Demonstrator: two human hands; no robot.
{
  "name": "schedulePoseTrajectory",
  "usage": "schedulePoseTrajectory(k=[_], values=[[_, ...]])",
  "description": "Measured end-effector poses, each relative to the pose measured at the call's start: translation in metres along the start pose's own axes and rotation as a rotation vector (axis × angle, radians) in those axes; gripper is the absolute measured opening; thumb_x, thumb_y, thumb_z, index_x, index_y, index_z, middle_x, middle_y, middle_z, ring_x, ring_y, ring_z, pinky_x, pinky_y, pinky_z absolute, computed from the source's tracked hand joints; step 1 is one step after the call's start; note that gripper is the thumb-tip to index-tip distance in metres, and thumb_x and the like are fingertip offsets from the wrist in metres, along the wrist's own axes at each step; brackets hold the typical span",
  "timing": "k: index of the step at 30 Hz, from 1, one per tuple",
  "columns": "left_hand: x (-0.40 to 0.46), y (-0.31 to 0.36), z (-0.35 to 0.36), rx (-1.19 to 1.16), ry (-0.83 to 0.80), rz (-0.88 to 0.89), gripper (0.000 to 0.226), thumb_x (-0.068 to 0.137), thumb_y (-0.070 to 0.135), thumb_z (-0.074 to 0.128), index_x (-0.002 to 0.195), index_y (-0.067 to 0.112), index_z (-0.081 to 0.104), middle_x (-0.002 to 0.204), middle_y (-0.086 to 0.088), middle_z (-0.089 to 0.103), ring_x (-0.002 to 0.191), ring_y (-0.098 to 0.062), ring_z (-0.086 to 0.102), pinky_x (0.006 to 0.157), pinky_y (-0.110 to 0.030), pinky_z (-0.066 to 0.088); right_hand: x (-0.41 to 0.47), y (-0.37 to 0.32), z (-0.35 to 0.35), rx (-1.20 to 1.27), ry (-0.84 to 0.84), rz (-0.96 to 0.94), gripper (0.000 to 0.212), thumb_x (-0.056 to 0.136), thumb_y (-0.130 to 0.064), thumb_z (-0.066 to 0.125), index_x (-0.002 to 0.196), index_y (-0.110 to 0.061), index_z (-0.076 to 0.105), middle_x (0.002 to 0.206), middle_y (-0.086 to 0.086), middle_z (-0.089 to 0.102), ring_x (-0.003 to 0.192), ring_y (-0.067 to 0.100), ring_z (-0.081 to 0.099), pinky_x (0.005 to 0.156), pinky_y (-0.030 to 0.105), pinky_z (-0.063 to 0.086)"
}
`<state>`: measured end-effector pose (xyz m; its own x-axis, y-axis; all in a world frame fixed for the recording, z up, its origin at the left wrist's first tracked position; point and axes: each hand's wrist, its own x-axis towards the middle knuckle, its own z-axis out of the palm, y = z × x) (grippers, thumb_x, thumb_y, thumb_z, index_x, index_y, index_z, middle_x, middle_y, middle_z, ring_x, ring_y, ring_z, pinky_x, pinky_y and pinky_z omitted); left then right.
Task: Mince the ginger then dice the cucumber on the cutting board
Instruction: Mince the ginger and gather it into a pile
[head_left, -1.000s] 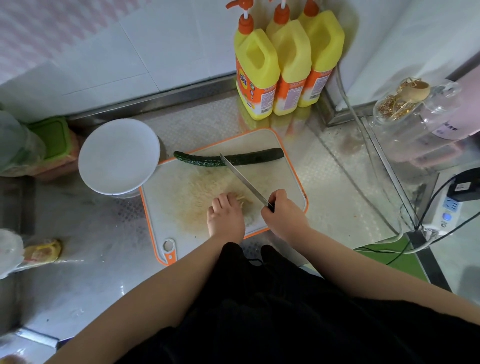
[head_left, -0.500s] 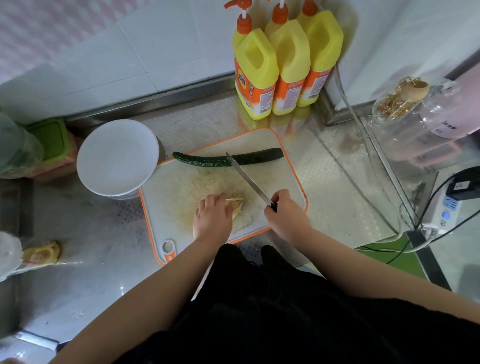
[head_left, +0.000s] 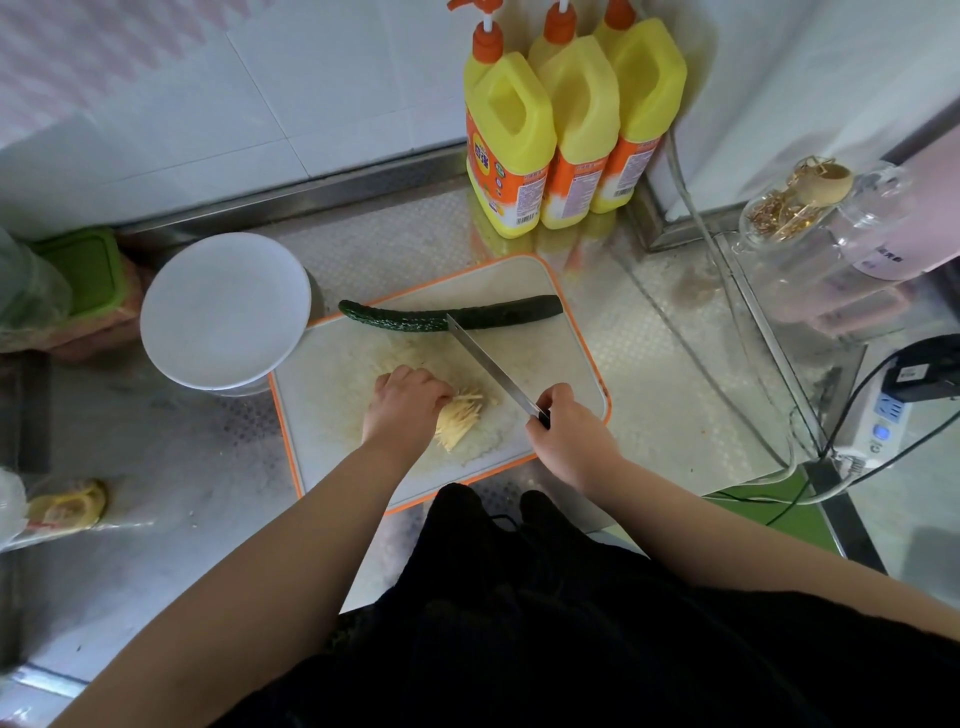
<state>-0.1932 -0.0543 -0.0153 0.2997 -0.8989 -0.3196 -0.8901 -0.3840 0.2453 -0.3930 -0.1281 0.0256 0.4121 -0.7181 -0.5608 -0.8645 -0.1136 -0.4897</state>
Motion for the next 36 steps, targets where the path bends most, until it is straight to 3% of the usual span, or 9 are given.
schedulePoseTrajectory(k=[8, 15, 21, 25, 36], values=[[-0.015, -0.011, 0.006, -0.208, 0.106, -0.122, 0.019, 0.098, 0.029, 0.053, 0.105, 0.026, 0.071, 0.107, 0.007, 0.067, 0.109, -0.019, 0.050, 0.094, -0.031, 0.033, 0.000, 0.001, 0.003, -0.010, -0.012, -0.010, 0.021, 0.096, -0.025, 0.047, 0.111, -0.013, 0.039, 0.085, 0.002, 0.059, 0.076, 0.020, 0.061, 0.061, 0.031, 0.049], [-0.041, -0.021, 0.016, -0.312, 0.250, -0.171, 0.023, 0.098, 0.016, 0.053, 0.114, 0.017, 0.070, 0.111, -0.002, 0.063, 0.106, -0.028, 0.051, 0.090, -0.035, 0.036, 0.004, 0.002, 0.007, -0.018, -0.008, -0.023, 0.018, 0.096, -0.025, 0.048, 0.108, -0.015, 0.038, 0.079, -0.001, 0.057, 0.068, 0.015, 0.058, 0.056, 0.026, 0.047], [-0.061, -0.030, 0.024, -0.329, 0.074, -0.212, 0.040, 0.088, 0.040, 0.067, 0.124, 0.026, 0.059, 0.117, 0.008, 0.055, 0.114, -0.018, 0.044, 0.100, -0.030, 0.031, 0.004, 0.003, 0.008, -0.011, -0.015, -0.019, 0.018, 0.096, -0.025, 0.048, 0.106, -0.015, 0.038, 0.078, -0.002, 0.056, 0.067, 0.016, 0.058, 0.056, 0.027, 0.045], [-0.054, -0.031, 0.026, -0.331, 0.084, -0.222, 0.035, 0.089, 0.035, 0.067, 0.121, 0.025, 0.062, 0.116, 0.005, 0.056, 0.114, -0.020, 0.045, 0.100, -0.032, 0.031, 0.003, 0.002, 0.008, -0.009, -0.010, -0.012, 0.016, 0.095, -0.024, 0.047, 0.103, -0.014, 0.038, 0.084, 0.003, 0.058, 0.075, 0.025, 0.058, 0.064, 0.034, 0.046], [-0.041, -0.024, 0.024, -0.371, 0.142, -0.164, 0.024, 0.099, 0.026, 0.053, 0.116, 0.022, 0.069, 0.109, 0.004, 0.062, 0.110, -0.023, 0.051, 0.096, -0.035, 0.040, 0.002, 0.003, 0.007, -0.023, -0.018, -0.005, 0.016, 0.095, -0.023, 0.047, 0.106, -0.013, 0.040, 0.078, 0.000, 0.056, 0.072, 0.021, 0.059, 0.064, 0.034, 0.049]])
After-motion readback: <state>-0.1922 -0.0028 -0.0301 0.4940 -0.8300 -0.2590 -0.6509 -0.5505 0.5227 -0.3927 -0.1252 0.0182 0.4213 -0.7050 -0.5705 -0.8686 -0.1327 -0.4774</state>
